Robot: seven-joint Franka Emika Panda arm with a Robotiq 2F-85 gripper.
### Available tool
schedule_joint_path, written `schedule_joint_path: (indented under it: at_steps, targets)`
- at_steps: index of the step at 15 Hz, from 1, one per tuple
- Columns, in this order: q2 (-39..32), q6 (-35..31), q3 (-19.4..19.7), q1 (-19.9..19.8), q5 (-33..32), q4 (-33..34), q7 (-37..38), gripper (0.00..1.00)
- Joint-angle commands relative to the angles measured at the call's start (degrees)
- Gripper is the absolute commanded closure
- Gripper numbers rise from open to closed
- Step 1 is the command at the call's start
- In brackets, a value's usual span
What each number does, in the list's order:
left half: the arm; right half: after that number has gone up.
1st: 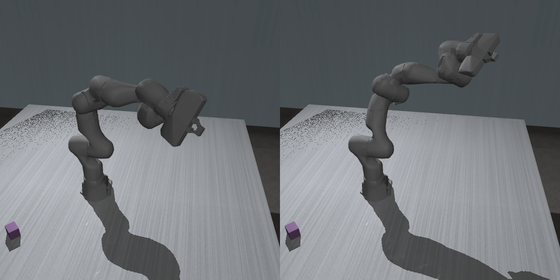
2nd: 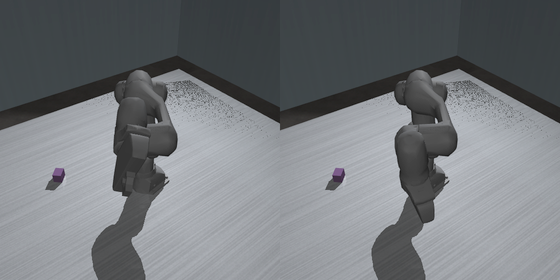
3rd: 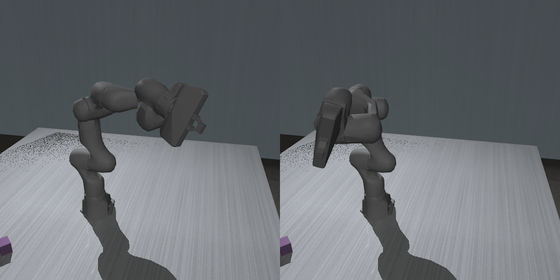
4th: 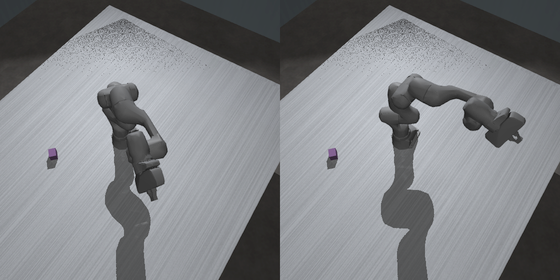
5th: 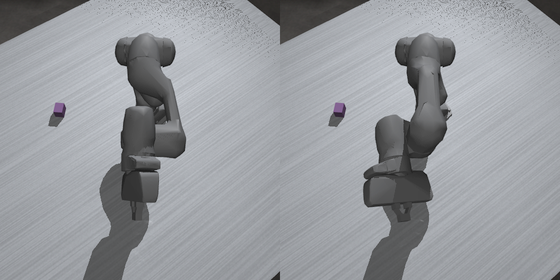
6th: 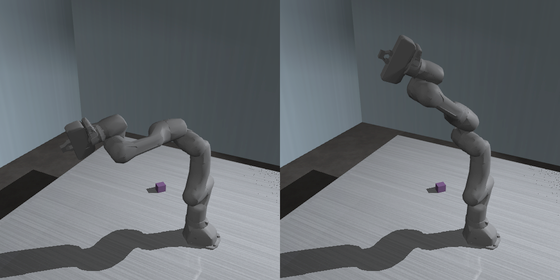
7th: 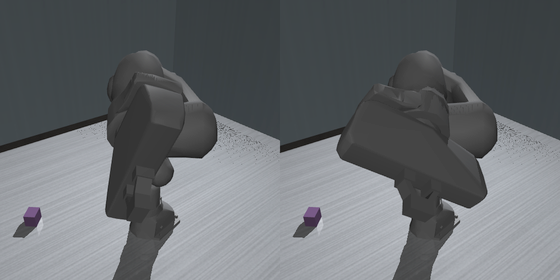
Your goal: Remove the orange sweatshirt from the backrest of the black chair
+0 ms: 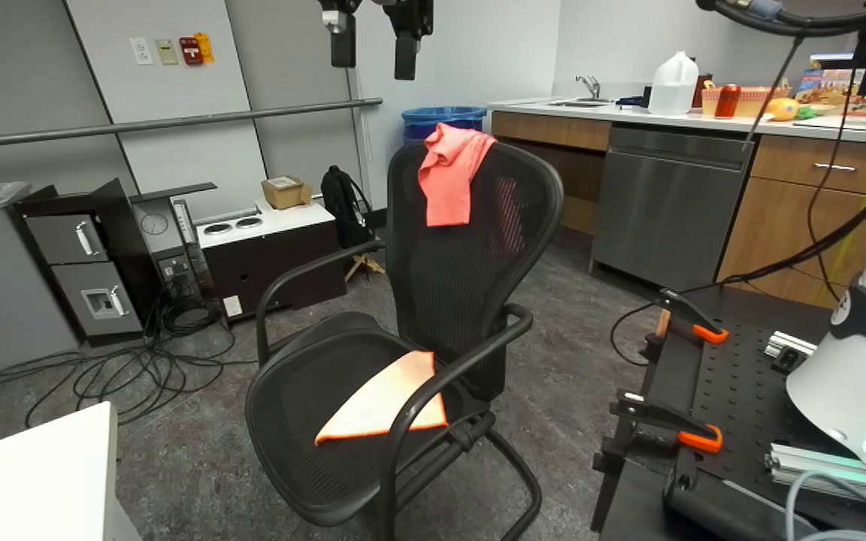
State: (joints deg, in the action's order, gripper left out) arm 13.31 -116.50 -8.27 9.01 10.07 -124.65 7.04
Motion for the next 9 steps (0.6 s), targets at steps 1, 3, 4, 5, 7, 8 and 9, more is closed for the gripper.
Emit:
schedule_joint_path:
  at_steps: [1, 3, 4, 5, 7, 8, 9]
  targets:
    - [-1.6, -2.5, 0.0, -2.0, -5.6, 0.6, 0.5, 0.00]
    - [-2.1, -3.8, 0.1, -2.9, -9.6, 0.6, 1.1, 0.00]
    - [-2.2, -4.0, 0.3, -3.5, -11.6, 0.8, 1.2, 0.00]
    - [-2.3, -4.2, 0.6, -4.0, -13.3, 1.1, 1.3, 0.00]
    - [-2.7, -4.9, 1.1, -5.1, -16.7, 1.4, 1.7, 0.00]
    - [-2.8, -5.1, 1.4, -5.8, -18.5, 1.7, 2.0, 0.00]
    - [-2.9, -5.3, 1.7, -6.3, -20.2, 1.9, 2.3, 0.00]
